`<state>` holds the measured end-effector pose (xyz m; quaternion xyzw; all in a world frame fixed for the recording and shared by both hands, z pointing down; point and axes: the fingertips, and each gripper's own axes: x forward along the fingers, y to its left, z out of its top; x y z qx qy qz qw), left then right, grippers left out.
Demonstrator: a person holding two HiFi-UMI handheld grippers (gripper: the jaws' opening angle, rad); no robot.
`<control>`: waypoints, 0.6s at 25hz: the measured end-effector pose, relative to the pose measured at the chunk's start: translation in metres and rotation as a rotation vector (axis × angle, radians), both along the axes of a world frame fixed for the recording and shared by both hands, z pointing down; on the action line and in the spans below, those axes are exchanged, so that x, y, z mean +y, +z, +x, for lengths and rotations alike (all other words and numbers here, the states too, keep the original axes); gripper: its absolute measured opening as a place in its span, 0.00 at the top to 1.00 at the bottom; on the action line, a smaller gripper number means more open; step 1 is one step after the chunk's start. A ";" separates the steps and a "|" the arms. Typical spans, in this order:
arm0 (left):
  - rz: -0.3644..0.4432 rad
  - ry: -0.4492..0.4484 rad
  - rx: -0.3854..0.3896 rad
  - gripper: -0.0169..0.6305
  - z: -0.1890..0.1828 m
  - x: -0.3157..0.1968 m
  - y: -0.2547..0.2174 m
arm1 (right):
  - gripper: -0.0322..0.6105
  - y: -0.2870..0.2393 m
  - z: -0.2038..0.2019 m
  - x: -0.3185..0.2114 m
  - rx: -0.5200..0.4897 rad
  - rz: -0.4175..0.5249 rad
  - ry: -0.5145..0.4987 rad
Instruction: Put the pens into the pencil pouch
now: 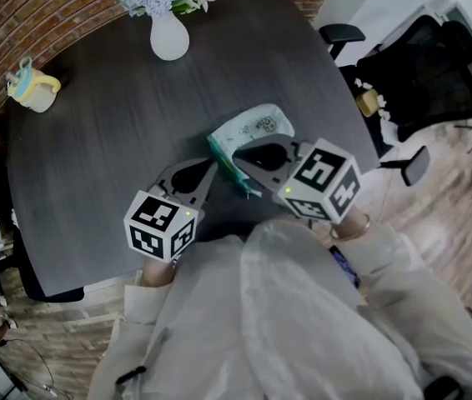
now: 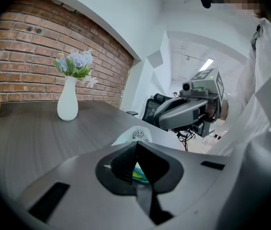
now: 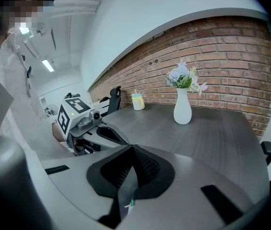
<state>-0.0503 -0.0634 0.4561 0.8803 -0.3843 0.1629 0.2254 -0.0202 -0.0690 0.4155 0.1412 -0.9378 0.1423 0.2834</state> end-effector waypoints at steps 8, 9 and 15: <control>-0.015 0.008 0.007 0.96 0.002 -0.002 0.005 | 0.94 0.003 0.006 -0.004 0.014 -0.003 0.013; -0.017 0.009 0.008 0.96 0.002 -0.003 0.005 | 0.94 0.004 0.006 -0.004 0.016 -0.003 0.016; -0.029 0.012 0.017 0.96 0.004 -0.002 0.007 | 0.94 0.007 0.006 -0.005 0.011 -0.006 0.038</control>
